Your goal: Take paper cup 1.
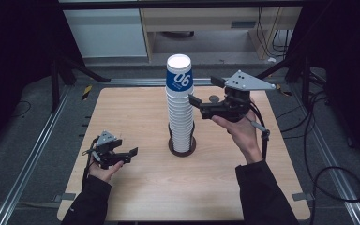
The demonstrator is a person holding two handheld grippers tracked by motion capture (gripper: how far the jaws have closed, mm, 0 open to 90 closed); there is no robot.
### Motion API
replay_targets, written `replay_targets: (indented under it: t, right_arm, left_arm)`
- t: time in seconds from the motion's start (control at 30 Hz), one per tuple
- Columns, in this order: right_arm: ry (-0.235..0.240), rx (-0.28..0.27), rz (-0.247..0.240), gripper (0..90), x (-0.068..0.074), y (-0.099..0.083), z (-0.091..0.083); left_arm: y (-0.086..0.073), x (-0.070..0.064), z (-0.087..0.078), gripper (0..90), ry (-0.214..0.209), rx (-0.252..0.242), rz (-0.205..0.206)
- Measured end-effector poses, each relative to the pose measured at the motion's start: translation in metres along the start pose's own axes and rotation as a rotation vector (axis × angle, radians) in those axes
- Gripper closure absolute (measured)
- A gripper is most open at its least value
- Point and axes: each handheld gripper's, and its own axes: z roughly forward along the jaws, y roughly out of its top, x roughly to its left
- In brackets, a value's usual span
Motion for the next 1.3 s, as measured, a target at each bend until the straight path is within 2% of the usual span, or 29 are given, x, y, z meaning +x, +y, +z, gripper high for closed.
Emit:
replay_targets:
  t: [0.27,0.8,1.1,1.3]
  right_arm:
    - [0.012,0.007,0.004,7.4,0.004,0.012,0.03]
    - [0.009,0.042,0.02,8.8,0.004,0.007,0.074]
    - [0.008,0.043,0.042,15.3,0.001,0.003,0.083]
    - [-0.001,0.055,0.03,18.5,0.004,0.002,0.084]
  left_arm:
    - [0.0,0.0,0.001,19.5,-0.002,0.003,0.003]
    - [0.0,-0.001,0.002,19.4,-0.003,0.007,0.003]
    - [0.0,-0.002,0.003,19.3,-0.004,0.01,0.004]
    - [0.0,-0.002,0.003,19.2,-0.005,0.007,0.0]
